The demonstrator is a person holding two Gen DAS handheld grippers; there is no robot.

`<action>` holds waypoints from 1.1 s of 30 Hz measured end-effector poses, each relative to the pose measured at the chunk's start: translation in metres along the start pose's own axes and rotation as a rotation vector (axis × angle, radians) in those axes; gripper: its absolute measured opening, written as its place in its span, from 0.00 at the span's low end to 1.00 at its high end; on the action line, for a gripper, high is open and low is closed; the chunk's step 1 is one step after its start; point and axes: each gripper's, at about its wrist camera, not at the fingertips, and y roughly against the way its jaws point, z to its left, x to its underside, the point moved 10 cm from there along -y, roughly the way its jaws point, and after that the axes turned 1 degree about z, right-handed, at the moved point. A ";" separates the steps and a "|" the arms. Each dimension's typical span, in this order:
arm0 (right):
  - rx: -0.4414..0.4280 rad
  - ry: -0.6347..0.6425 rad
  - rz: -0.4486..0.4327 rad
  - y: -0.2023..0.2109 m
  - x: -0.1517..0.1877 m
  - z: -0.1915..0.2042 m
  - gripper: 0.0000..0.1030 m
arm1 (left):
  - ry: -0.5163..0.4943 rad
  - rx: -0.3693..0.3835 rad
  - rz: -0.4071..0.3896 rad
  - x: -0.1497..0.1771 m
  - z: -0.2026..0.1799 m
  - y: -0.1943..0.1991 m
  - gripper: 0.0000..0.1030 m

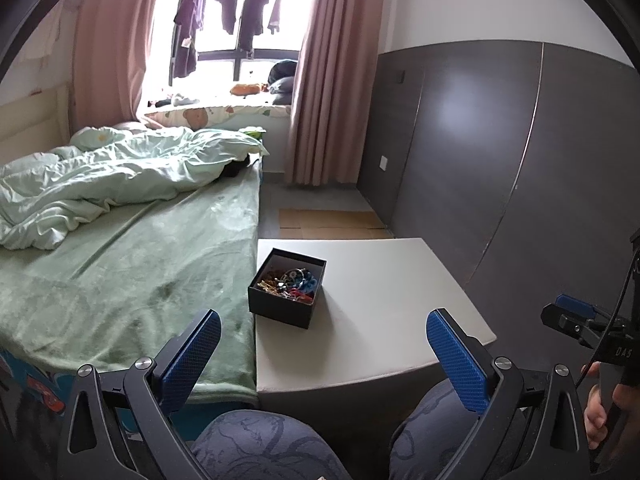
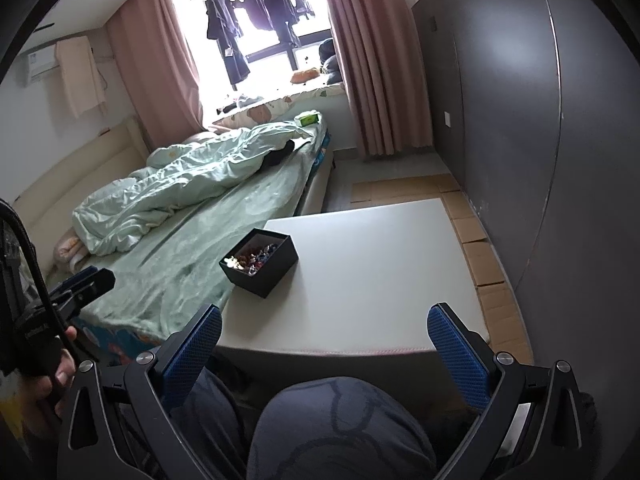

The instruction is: Organize jewelry

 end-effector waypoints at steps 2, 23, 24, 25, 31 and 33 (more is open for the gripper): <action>0.000 0.000 0.000 -0.001 0.000 0.000 1.00 | 0.002 0.005 -0.001 0.000 -0.001 0.000 1.00; 0.035 -0.031 0.005 -0.005 0.001 -0.007 1.00 | 0.008 0.010 0.029 0.000 -0.002 -0.003 1.00; 0.035 -0.030 0.004 -0.004 0.001 -0.007 1.00 | 0.005 0.012 0.029 0.000 -0.003 -0.002 1.00; 0.035 -0.028 0.001 -0.003 0.001 -0.007 1.00 | 0.003 0.015 0.029 0.000 -0.004 -0.001 1.00; 0.037 -0.030 -0.017 0.005 -0.002 -0.007 1.00 | -0.011 0.034 0.036 0.000 -0.010 0.002 1.00; 0.039 -0.032 -0.019 0.006 -0.001 -0.008 1.00 | -0.009 0.037 0.039 0.001 -0.010 0.003 1.00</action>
